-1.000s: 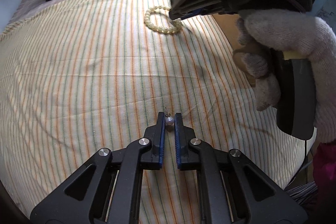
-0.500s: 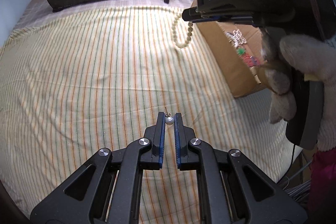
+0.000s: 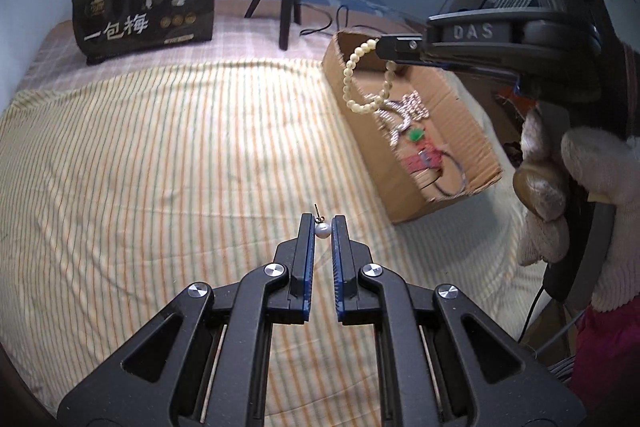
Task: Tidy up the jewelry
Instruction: 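Carry the beaded bracelet in the right tool into the box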
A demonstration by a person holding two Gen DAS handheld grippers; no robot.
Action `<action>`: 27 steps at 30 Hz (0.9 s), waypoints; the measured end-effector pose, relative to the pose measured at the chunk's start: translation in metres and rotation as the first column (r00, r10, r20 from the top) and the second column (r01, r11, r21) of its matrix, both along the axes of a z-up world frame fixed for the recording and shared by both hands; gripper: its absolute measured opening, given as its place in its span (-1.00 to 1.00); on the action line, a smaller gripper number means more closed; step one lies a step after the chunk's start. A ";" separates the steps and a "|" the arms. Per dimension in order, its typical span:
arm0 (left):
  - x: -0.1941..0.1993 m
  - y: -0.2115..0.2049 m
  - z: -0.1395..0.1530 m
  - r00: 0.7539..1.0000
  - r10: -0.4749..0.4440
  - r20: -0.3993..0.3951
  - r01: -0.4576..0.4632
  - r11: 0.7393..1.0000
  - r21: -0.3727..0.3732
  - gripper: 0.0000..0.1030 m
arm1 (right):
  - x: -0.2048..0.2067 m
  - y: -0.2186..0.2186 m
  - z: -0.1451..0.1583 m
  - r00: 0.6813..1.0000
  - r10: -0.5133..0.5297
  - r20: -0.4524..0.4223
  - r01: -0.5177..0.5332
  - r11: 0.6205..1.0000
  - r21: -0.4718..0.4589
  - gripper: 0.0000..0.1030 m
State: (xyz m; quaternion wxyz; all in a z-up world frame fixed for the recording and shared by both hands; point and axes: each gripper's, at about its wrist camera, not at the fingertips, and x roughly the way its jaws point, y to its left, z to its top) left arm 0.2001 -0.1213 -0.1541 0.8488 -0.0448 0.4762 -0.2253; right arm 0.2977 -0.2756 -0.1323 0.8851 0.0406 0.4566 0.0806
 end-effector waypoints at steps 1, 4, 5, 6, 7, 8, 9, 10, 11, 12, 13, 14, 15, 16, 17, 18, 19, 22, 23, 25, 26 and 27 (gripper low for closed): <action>0.001 -0.003 0.001 1.000 -0.002 0.003 0.002 1.000 -0.003 -0.88 | -0.001 -0.006 0.002 1.000 -0.009 0.004 0.009 1.000 0.003 -0.91; 0.002 -0.014 0.007 1.000 -0.013 0.013 0.013 1.000 -0.012 -0.88 | -0.004 -0.023 0.007 0.999 -0.038 0.017 0.038 0.999 0.012 -0.91; 0.003 -0.018 0.009 1.000 -0.017 0.018 0.017 1.000 -0.013 -0.88 | -0.004 -0.028 0.009 0.999 -0.046 0.021 0.046 0.999 0.013 -0.91; 0.004 -0.022 0.011 1.000 -0.021 0.021 0.021 1.000 -0.015 -0.88 | -0.006 -0.033 0.009 0.998 -0.053 0.024 0.053 0.999 0.014 -0.91; 0.006 -0.024 0.012 0.999 -0.023 0.022 0.024 1.000 -0.018 -0.88 | -0.007 -0.040 0.011 0.998 -0.063 0.028 0.062 0.998 0.015 -0.91; 0.007 -0.028 0.013 0.999 -0.027 0.024 0.027 0.999 -0.022 -0.88 | -0.007 -0.045 0.012 0.997 -0.069 0.030 0.068 0.998 0.016 -0.91; 0.008 -0.032 0.015 0.999 -0.030 0.026 0.031 0.999 -0.025 -0.88 | -0.007 -0.051 0.013 0.997 -0.077 0.032 0.077 0.997 0.016 -0.91; 0.009 -0.036 0.016 0.999 -0.033 0.028 0.034 0.999 -0.027 -0.88 | -0.008 -0.056 0.014 0.996 -0.085 0.033 0.085 0.996 0.016 -0.91; 0.010 -0.040 0.017 0.999 -0.037 0.030 0.038 0.999 -0.029 -0.88 | -0.009 -0.061 0.015 0.995 -0.092 0.035 0.091 0.996 0.017 -0.91; 0.012 -0.044 0.018 0.999 -0.040 0.033 0.041 0.999 -0.031 -0.88 | -0.009 -0.066 0.016 0.994 -0.100 0.036 0.099 0.995 0.017 -0.91; 0.013 -0.048 0.019 0.998 -0.045 0.035 0.047 0.998 -0.033 -0.88 | -0.008 -0.071 0.016 0.994 -0.107 0.037 0.106 0.994 0.019 -0.91; 0.015 -0.052 0.020 0.998 -0.050 0.037 0.051 0.998 -0.035 -0.88 | -0.008 -0.075 0.017 0.993 -0.113 0.039 0.112 0.993 0.021 -0.91; 0.016 -0.057 0.021 0.998 -0.055 0.041 0.057 0.998 -0.037 -0.88 | -0.007 -0.079 0.018 0.992 -0.120 0.040 0.119 0.993 0.023 -0.91; 0.017 -0.061 0.022 0.997 -0.058 0.044 0.060 0.998 -0.037 -0.88 | -0.006 -0.083 0.018 0.991 -0.125 0.042 0.124 0.992 0.024 -0.91; 0.019 -0.065 0.023 0.997 -0.062 0.048 0.064 0.997 -0.038 -0.88 | -0.006 -0.086 0.019 0.991 -0.130 0.043 0.129 0.991 0.023 -0.91; 0.021 -0.069 0.023 0.997 -0.065 0.048 0.067 0.997 -0.042 -0.88 | -0.005 -0.089 0.019 0.990 -0.134 0.045 0.133 0.991 0.022 -0.91; 0.022 -0.072 0.024 0.997 -0.067 0.049 0.069 0.997 -0.045 -0.88 | -0.003 -0.093 0.019 0.989 -0.140 0.045 0.139 0.990 0.024 -0.91; 0.028 -0.082 0.025 0.996 -0.073 0.049 0.075 0.996 -0.053 -0.88 | 0.000 -0.104 0.020 0.986 -0.157 0.046 0.156 0.987 0.030 -0.91; 0.030 -0.086 0.026 0.996 -0.074 0.050 0.076 0.995 -0.057 -0.88 | 0.002 -0.107 0.020 0.986 -0.161 0.047 0.160 0.987 0.031 -0.91; 0.035 -0.092 0.026 0.996 -0.076 0.051 0.079 0.995 -0.061 -0.88 | 0.005 -0.112 0.020 0.985 -0.168 0.048 0.166 0.986 0.031 -0.91; 0.037 -0.095 0.027 0.996 -0.077 0.052 0.081 0.995 -0.062 -0.88 | 0.008 -0.114 0.020 0.984 -0.170 0.048 0.169 0.985 0.029 -0.91; 0.040 -0.098 0.027 0.995 -0.079 0.053 0.082 0.995 -0.063 -0.88 | 0.010 -0.117 0.020 0.984 -0.173 0.047 0.172 0.985 0.027 -0.91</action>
